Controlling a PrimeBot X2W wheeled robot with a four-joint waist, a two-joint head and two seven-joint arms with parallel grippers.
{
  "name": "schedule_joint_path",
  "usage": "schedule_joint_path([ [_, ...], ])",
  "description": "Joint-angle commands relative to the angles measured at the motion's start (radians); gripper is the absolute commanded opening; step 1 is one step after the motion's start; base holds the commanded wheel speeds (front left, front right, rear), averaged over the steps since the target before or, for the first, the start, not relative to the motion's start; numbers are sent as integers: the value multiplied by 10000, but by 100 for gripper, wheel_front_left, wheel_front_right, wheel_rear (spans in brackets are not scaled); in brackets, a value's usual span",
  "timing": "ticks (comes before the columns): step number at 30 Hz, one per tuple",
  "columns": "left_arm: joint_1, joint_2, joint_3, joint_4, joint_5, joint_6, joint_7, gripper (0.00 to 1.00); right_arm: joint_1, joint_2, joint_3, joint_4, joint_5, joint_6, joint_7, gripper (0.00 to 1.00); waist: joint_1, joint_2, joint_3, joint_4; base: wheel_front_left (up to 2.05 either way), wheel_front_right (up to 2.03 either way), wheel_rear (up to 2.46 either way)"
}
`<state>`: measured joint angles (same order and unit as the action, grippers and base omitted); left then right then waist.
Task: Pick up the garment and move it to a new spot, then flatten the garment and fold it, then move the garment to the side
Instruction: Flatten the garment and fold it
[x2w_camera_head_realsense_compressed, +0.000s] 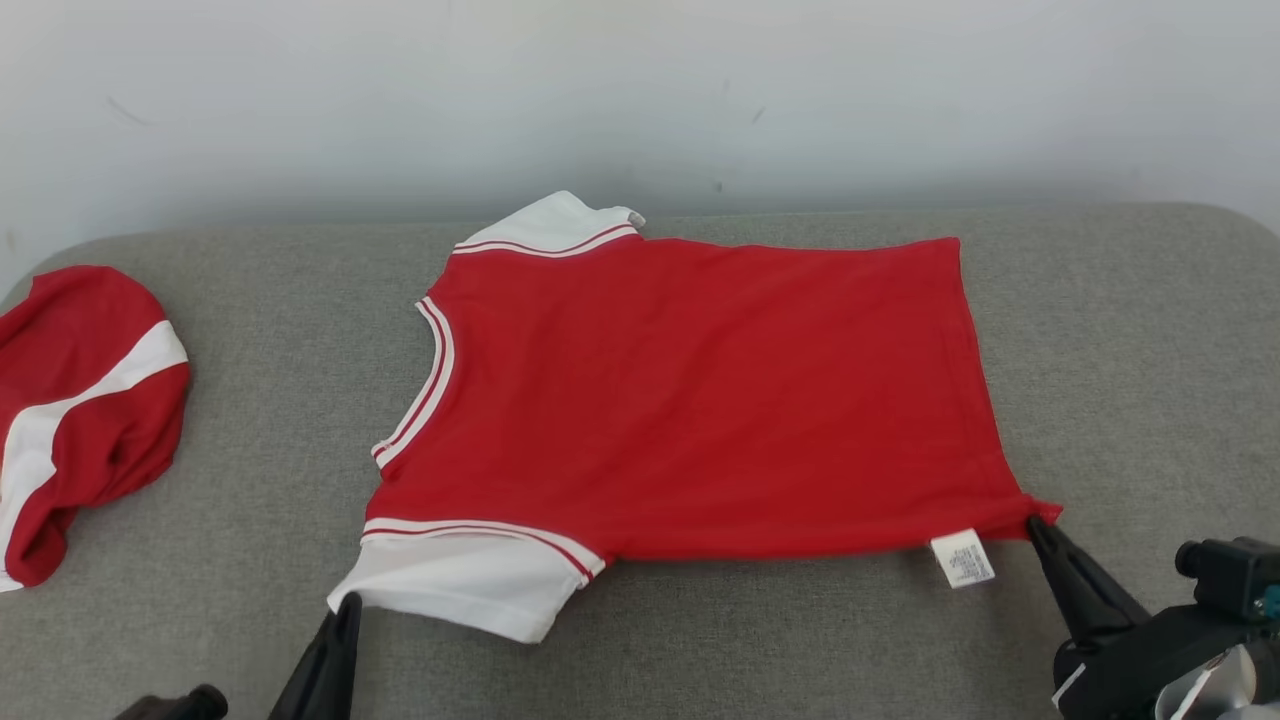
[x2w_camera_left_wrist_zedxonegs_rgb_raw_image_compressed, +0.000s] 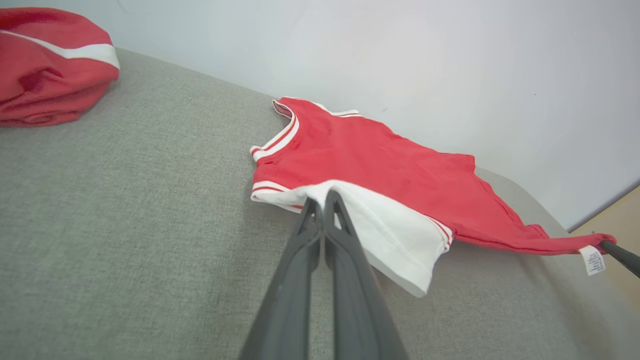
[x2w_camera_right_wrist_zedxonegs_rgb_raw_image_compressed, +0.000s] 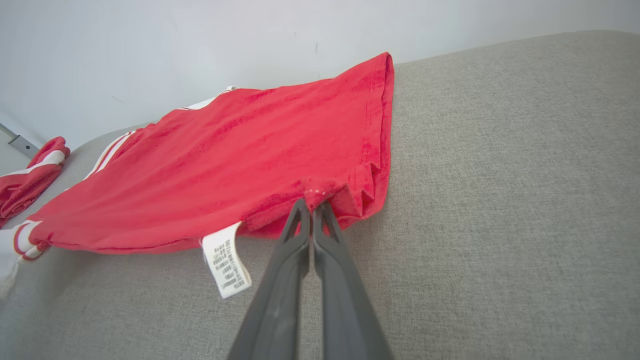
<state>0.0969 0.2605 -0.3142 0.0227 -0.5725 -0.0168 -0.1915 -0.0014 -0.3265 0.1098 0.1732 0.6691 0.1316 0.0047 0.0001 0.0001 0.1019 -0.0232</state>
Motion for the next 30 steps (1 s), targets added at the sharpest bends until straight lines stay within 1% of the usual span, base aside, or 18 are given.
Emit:
schedule_joint_path([
  [1,-213,126,99,-147,14,-5,-14,0,-198,-53,-111,-102,94,-18,-38,0,-1,-1,-25,-29,0,0,0],
  [7,-851,308,34,-230,37,-186,274,0,-615,-194,-112,-61,156,-18,152,0,-1,-1,-66,-52,0,0,0],
  [14,-1940,321,-170,429,113,-472,441,0,-1351,-149,275,555,101,-18,416,0,-1,-1,-66,-103,0,0,0],
  [21,-3300,163,-159,1825,-121,-769,237,0,-2617,-171,823,1798,164,-18,295,0,-1,-1,115,-227,0,0,0],
  [23,-3680,195,-206,2281,-167,-849,216,0,-3030,-182,1019,2227,215,-18,216,0,-1,-1,202,-260,0,0,0],
  [25,-4033,212,-289,2775,-241,-928,190,0,-3427,-247,1237,2700,162,-18,147,0,-1,-1,306,-279,0,0,0],
  [30,-4966,205,-589,3992,-249,-1048,-29,0,-4346,-230,1694,3757,442,-18,-158,0,-1,-1,599,-312,0,0,0],
])
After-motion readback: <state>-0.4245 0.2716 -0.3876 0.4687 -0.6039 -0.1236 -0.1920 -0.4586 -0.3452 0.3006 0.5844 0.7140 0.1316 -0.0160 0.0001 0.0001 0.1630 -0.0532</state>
